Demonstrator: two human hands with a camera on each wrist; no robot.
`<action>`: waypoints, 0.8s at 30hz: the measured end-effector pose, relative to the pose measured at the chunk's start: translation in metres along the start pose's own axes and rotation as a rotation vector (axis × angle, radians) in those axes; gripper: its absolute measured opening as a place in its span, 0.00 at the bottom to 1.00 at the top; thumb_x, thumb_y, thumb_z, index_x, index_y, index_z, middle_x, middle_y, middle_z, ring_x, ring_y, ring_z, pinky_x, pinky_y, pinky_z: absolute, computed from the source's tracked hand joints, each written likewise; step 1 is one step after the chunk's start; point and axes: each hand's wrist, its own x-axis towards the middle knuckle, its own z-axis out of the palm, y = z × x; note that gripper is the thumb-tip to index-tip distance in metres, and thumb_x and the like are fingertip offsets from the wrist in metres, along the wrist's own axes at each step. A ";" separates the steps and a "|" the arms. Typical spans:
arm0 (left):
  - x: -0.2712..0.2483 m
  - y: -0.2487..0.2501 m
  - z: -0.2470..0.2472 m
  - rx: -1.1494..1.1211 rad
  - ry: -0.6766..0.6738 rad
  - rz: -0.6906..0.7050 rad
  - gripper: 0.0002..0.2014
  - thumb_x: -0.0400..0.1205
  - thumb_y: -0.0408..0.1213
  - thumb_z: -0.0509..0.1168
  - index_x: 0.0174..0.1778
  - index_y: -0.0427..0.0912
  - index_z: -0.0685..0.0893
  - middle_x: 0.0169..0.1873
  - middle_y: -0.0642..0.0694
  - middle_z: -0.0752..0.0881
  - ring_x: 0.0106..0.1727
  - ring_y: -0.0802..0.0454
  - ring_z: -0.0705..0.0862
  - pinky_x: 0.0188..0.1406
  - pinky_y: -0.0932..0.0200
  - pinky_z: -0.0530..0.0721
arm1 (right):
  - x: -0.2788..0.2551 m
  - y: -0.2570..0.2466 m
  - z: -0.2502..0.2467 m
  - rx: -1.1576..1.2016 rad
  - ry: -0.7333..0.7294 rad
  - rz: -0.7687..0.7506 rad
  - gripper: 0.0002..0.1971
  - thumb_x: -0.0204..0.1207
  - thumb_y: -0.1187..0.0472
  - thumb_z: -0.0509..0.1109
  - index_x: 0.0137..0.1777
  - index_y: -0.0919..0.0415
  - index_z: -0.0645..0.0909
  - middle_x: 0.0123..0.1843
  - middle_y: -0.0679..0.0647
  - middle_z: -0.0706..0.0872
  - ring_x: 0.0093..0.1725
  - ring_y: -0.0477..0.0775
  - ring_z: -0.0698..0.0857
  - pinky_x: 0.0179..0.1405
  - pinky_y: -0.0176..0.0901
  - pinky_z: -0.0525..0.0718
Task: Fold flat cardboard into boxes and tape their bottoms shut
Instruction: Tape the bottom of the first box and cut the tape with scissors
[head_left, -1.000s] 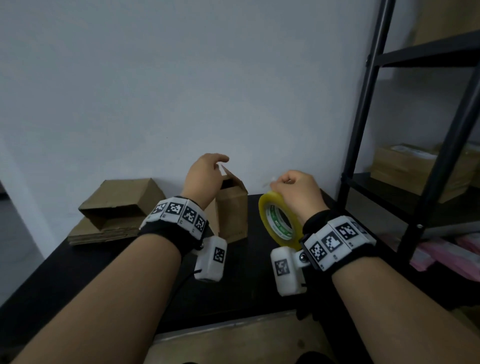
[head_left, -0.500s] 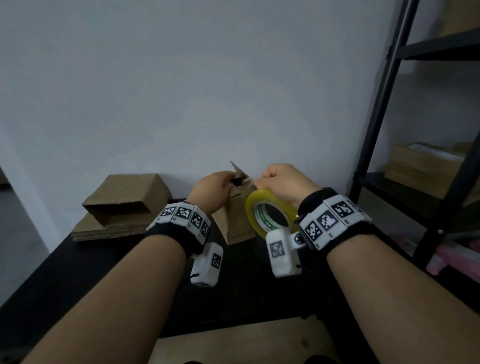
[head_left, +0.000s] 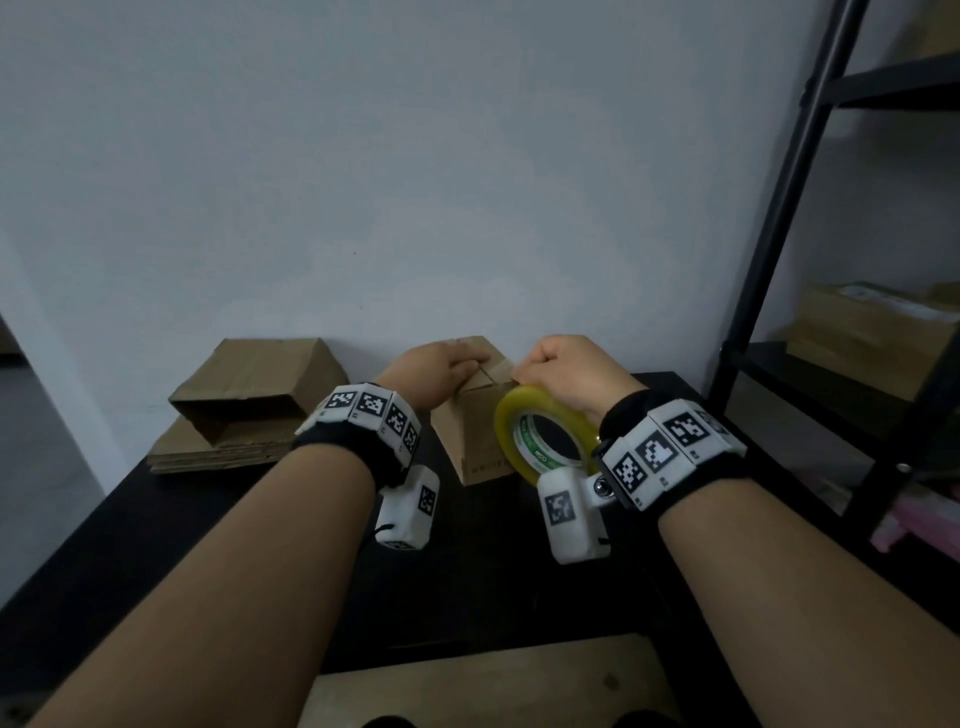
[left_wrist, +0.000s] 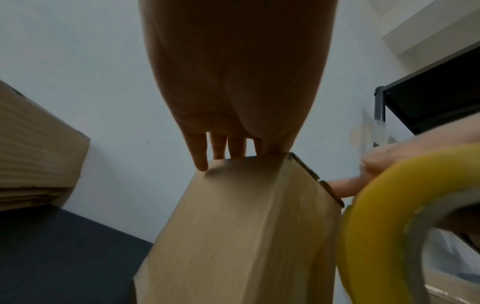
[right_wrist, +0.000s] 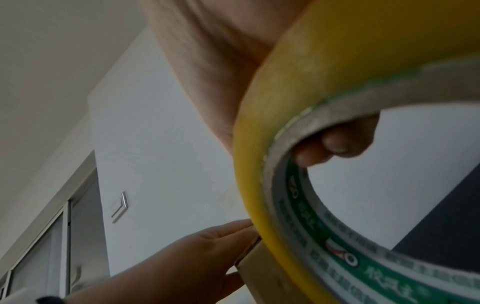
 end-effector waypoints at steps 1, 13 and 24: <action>-0.002 0.001 0.001 0.003 0.017 0.002 0.18 0.88 0.44 0.54 0.74 0.53 0.77 0.74 0.50 0.76 0.75 0.48 0.72 0.73 0.56 0.66 | 0.000 -0.001 0.000 0.012 0.010 0.002 0.09 0.78 0.58 0.72 0.49 0.65 0.86 0.48 0.57 0.88 0.50 0.55 0.86 0.54 0.49 0.84; -0.024 0.020 -0.015 0.281 0.122 -0.052 0.17 0.88 0.44 0.53 0.67 0.54 0.84 0.61 0.44 0.80 0.61 0.42 0.78 0.55 0.57 0.71 | -0.003 -0.002 -0.012 -0.002 0.022 0.024 0.11 0.76 0.57 0.74 0.46 0.68 0.86 0.47 0.60 0.90 0.50 0.59 0.88 0.58 0.56 0.86; -0.028 -0.003 -0.012 -0.131 0.017 -0.127 0.14 0.86 0.43 0.60 0.66 0.54 0.84 0.69 0.49 0.80 0.71 0.47 0.77 0.70 0.54 0.72 | -0.006 -0.026 -0.033 0.091 0.116 -0.047 0.09 0.74 0.61 0.76 0.47 0.67 0.87 0.42 0.55 0.88 0.47 0.55 0.86 0.57 0.53 0.85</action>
